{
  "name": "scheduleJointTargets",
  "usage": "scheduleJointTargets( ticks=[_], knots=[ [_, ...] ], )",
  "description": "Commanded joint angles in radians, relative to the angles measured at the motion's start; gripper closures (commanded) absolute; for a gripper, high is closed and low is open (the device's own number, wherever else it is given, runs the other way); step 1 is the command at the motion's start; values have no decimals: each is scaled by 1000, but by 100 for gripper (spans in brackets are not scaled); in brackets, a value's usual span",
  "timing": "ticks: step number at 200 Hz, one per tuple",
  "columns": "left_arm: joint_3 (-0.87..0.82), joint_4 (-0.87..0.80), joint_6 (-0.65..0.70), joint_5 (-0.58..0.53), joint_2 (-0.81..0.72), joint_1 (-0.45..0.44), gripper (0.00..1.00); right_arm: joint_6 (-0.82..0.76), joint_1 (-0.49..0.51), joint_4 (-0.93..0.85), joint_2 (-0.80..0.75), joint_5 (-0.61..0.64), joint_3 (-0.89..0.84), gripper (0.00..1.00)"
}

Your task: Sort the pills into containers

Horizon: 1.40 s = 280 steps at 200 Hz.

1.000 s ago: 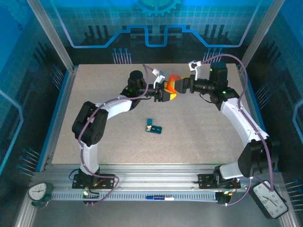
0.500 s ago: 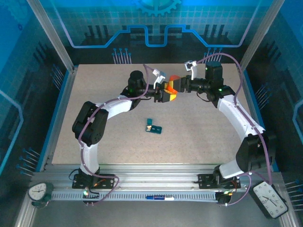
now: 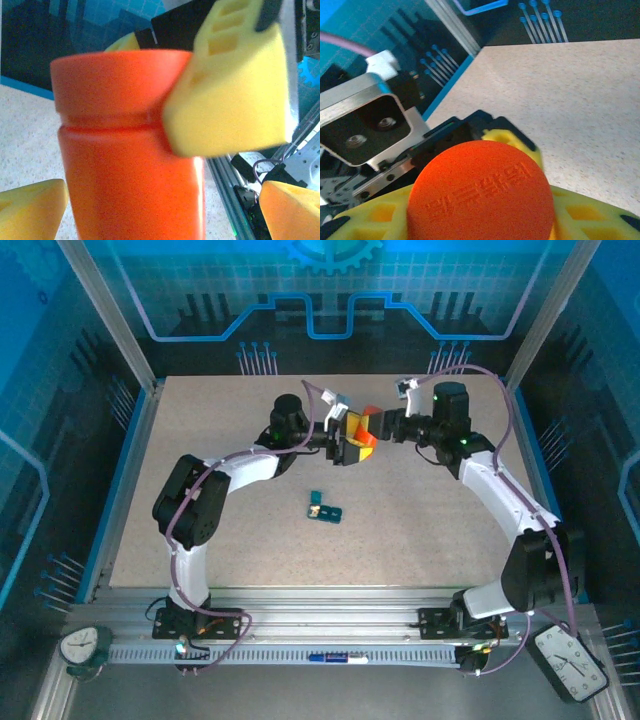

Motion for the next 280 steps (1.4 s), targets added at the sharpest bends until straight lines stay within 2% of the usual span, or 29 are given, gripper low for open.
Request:
scheduleJointTargets(
  ticks=[1, 37, 75, 105, 131, 176, 215, 280],
  knots=[
    [-78, 53, 26, -25, -53, 3, 1, 31, -18, 54, -59, 127, -46, 73],
    [-207, 24, 84, -98, -152, 23, 1, -12, -23, 66, -105, 289, -141, 73],
    [-304, -94, 194, -268, -277, 39, 1, -67, 5, 106, -147, 494, -248, 73],
    [-350, -184, 275, -403, -367, 43, 1, -92, 39, 153, -152, 704, -339, 72],
    [-369, -238, 322, -495, -419, 43, 1, -80, 60, 211, -137, 817, -406, 72],
    [-399, -212, 321, -580, -447, 43, 1, 0, 96, 281, -104, 895, -500, 72],
    [-412, -213, 301, -626, -474, 42, 1, 45, 170, 313, -116, 965, -582, 72],
    [-435, -249, 290, -636, -506, 43, 1, 77, 255, 208, -309, 1027, -677, 73]
  ],
)
